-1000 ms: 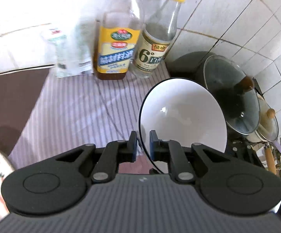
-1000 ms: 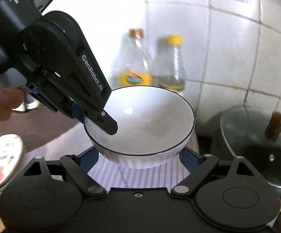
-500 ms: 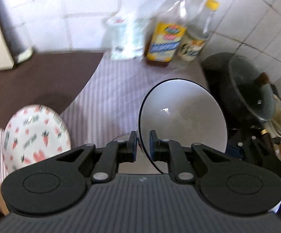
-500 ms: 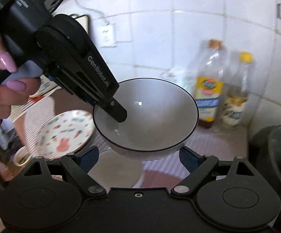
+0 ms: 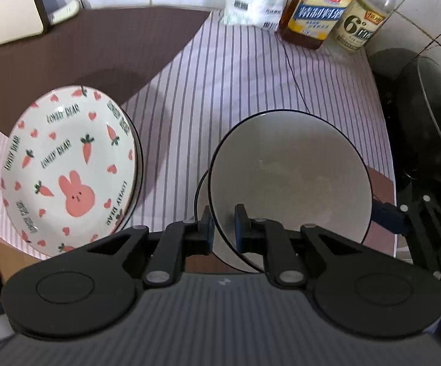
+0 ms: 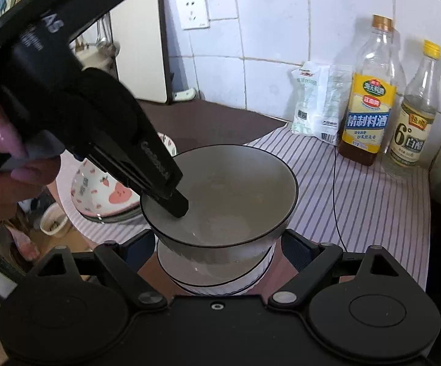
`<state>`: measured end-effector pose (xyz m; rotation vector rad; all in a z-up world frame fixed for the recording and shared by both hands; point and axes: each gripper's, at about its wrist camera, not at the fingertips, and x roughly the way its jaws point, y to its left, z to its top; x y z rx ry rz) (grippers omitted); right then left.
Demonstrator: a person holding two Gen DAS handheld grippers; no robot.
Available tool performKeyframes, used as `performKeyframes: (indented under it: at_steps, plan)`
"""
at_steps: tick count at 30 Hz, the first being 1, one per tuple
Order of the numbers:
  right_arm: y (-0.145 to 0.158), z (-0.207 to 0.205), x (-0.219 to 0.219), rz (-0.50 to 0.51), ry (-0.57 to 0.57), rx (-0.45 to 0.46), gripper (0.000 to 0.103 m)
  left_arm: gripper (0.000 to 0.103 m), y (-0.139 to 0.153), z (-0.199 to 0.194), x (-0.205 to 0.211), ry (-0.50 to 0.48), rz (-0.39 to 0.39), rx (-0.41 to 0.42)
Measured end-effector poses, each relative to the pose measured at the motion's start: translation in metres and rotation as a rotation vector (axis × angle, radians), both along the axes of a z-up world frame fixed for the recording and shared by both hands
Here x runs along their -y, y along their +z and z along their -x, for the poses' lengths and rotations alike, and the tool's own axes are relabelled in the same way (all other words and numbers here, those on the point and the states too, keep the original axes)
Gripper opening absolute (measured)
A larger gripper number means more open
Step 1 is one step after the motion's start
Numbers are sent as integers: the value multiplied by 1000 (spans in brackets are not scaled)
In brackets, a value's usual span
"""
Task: Organize plates and bowls
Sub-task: 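Carry the third bowl onto the two stacked bowls and open left gripper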
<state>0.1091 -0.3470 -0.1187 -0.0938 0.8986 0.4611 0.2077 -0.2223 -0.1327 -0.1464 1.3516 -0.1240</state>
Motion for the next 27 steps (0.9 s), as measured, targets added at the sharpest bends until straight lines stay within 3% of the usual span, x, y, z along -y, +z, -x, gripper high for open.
performKeyframes:
  at_steps: [5, 7, 10, 14, 18, 22, 27]
  plan:
    - [-6, 0, -6, 33, 9, -15, 93, 14, -14, -3, 2, 4, -9, -47]
    - [-7, 0, -10, 54, 16, -11, 93, 20, -16, -3, 2, 7, -7, -51]
    - [-12, 1, -19, 119, 40, 6, 93, 25, -17, -6, 1, 15, 3, -58]
    - [-19, 6, -32, 209, 61, 14, 93, 27, -21, -5, 2, 5, -42, -55]
    - [-20, 15, -37, 236, 72, 45, 93, 32, -19, 0, -8, 49, 8, -35]
    - [-16, 23, -33, 219, 30, 52, 93, 40, -8, 6, -15, 82, 56, 8]
    - [-6, 46, -16, 92, -15, 99, 93, 44, 14, 23, -26, 105, 122, 77]
